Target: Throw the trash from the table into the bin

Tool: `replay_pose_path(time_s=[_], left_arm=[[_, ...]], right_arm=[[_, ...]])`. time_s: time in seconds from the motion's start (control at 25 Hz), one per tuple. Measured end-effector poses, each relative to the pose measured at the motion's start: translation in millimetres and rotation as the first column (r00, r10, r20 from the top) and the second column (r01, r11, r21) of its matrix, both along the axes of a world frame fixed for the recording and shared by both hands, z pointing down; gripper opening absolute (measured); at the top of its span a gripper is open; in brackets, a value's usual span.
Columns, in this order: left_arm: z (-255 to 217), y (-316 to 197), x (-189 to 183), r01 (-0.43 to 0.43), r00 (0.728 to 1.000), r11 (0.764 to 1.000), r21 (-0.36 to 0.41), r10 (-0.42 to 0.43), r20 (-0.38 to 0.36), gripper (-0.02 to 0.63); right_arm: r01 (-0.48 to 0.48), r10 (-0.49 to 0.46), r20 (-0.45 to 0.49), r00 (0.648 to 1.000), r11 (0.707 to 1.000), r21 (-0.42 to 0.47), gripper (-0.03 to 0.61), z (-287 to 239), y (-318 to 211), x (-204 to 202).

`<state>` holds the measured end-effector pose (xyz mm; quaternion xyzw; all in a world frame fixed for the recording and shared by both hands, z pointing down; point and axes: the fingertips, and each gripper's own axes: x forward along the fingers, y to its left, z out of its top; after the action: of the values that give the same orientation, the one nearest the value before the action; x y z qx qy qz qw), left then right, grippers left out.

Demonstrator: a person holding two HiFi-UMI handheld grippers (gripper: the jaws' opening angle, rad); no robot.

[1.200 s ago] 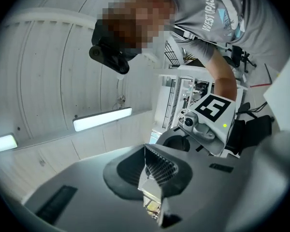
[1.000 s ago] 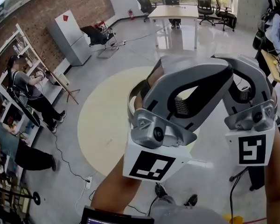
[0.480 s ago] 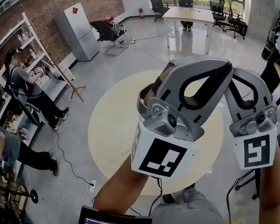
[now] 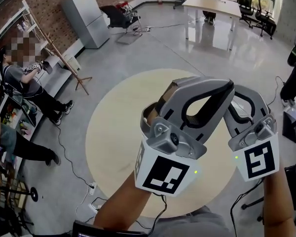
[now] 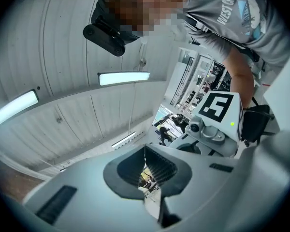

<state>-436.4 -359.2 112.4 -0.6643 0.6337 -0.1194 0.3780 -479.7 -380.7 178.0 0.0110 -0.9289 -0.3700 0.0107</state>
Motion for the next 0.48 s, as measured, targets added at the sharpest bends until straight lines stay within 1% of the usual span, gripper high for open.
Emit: replay_pose_path(time_s=[0.04, 0.08, 0.12, 0.16, 0.2, 0.28, 0.32, 0.4, 0.48], left_arm=[[13, -16, -13, 0.013, 1.000, 1.000, -0.016, -0.013, -0.022, 0.044], [27, -32, -27, 0.026, 0.998, 0.999, -0.033, -0.028, -0.047, 0.044], [40, -46, -41, 0.040, 0.996, 0.998, -0.052, -0.044, -0.075, 0.044], [51, -58, -54, 0.055, 0.993, 0.996, -0.069, -0.062, -0.105, 0.044], [60, -68, -65, 0.068, 0.988, 0.994, -0.083, -0.079, -0.131, 0.044], [75, -79, -84, 0.092, 0.981, 0.991, -0.100, -0.108, -0.163, 0.044], [83, -83, -92, 0.100, 0.978, 0.989, -0.106, -0.118, -0.173, 0.044], [101, -87, -107, 0.112, 0.972, 0.986, -0.121, -0.134, -0.193, 0.044], [120, -86, -120, 0.127, 0.966, 0.981, -0.147, -0.156, -0.205, 0.044]], right_arm=[[0.010, -0.012, -0.047, 0.999, 1.000, -0.024, 0.046, 20, -19, -14], [0.010, -0.016, -0.114, 0.993, 0.999, -0.053, 0.069, 46, -41, -29], [-0.004, -0.013, -0.194, 0.981, 0.996, -0.092, 0.097, 78, -63, -45], [-0.031, -0.009, -0.280, 0.960, 0.990, -0.137, 0.110, 113, -84, -60], [-0.065, -0.006, -0.365, 0.931, 0.981, -0.181, 0.132, 152, -102, -73], [-0.143, -0.001, -0.524, 0.852, 0.962, -0.234, 0.144, 233, -130, -90], [-0.191, 0.008, -0.597, 0.802, 0.951, -0.244, 0.150, 276, -143, -92], [-0.294, 0.026, -0.722, 0.691, 0.923, -0.249, 0.163, 358, -165, -93], [-0.378, 0.020, -0.811, 0.585, 0.891, -0.251, 0.166, 423, -172, -93]])
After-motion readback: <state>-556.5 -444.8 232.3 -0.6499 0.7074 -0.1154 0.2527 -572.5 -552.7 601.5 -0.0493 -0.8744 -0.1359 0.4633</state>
